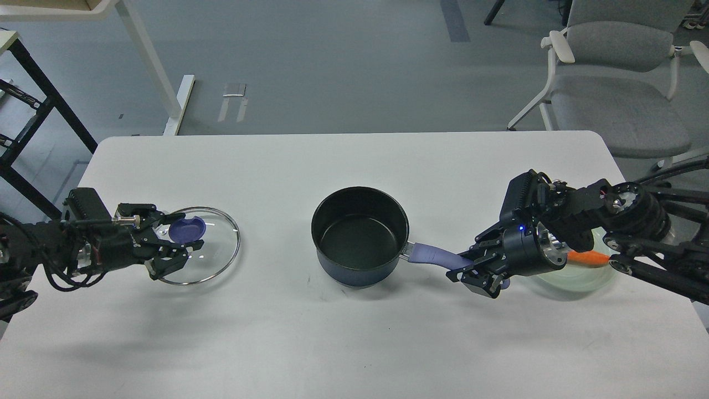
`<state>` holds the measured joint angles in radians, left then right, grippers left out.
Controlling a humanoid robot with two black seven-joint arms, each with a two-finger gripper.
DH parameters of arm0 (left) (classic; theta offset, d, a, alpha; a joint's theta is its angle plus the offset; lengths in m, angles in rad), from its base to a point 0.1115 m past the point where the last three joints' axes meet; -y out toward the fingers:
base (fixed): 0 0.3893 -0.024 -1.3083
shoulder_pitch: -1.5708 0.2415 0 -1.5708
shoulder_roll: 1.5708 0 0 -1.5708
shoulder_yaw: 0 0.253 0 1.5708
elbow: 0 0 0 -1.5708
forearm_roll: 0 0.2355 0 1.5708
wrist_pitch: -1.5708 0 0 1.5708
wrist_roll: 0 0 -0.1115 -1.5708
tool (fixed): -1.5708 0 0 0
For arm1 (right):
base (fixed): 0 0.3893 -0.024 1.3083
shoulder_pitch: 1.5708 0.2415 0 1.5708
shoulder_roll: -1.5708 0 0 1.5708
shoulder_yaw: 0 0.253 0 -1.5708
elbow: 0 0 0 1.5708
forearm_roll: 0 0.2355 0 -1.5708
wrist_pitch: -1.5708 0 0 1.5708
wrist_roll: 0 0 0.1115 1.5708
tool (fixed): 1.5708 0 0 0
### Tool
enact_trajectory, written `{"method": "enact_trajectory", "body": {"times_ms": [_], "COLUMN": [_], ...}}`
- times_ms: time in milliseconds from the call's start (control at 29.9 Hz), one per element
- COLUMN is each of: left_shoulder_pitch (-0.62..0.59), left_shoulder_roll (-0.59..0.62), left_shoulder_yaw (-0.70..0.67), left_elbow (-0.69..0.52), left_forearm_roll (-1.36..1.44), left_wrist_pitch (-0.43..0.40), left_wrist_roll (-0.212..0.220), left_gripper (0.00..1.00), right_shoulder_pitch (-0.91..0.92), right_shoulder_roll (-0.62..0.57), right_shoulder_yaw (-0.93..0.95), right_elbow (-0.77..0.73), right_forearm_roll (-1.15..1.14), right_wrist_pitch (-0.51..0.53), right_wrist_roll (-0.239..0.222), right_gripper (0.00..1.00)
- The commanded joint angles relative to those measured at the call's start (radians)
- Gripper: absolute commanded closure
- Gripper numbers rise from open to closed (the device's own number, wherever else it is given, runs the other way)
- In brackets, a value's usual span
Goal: Open pot lid
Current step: 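Lower the glass lid onto the table beside the pot and release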
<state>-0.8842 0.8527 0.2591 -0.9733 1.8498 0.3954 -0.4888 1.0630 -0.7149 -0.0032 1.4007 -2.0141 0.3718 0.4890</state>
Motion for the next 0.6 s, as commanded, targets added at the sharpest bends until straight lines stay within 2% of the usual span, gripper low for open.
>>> {"method": "enact_trajectory", "body": {"times_ms": [0,100,234,435,569], "left_shoulder_pitch": [0.005,0.007,0.007,0.005,-0.015], "left_shoulder_roll": [-0.003,-0.014,-0.017,-0.017,-0.007], "left_shoulder_yaw": [0.003,0.002,-0.001,0.002,-0.02], "left_elbow": [0.001,0.001,-0.001,-0.001,-0.016], "left_forearm_roll": [-0.001,-0.004,-0.024,-0.072,-0.119], "left_wrist_pitch": [0.003,0.003,0.002,0.002,-0.009], "left_wrist_roll": [0.0,0.0,0.0,0.0,0.0], "left_gripper": [0.41,0.35,0.1,0.03,0.02], "right_shoulder_pitch": [0.0,0.0,0.0,0.0,0.0], "right_shoulder_roll": [0.0,0.0,0.0,-0.001,-0.003], "right_shoulder_yaw": [0.002,0.0,0.0,0.002,0.002], "right_elbow": [0.0,0.0,0.0,0.0,0.0], "right_forearm_roll": [0.0,0.0,0.0,0.0,0.0], "right_wrist_pitch": [0.001,-0.001,0.001,-0.001,-0.001], "right_wrist_roll": [0.0,0.0,0.0,0.0,0.0], "right_gripper": [0.69,0.68,0.68,0.68,0.68]}}
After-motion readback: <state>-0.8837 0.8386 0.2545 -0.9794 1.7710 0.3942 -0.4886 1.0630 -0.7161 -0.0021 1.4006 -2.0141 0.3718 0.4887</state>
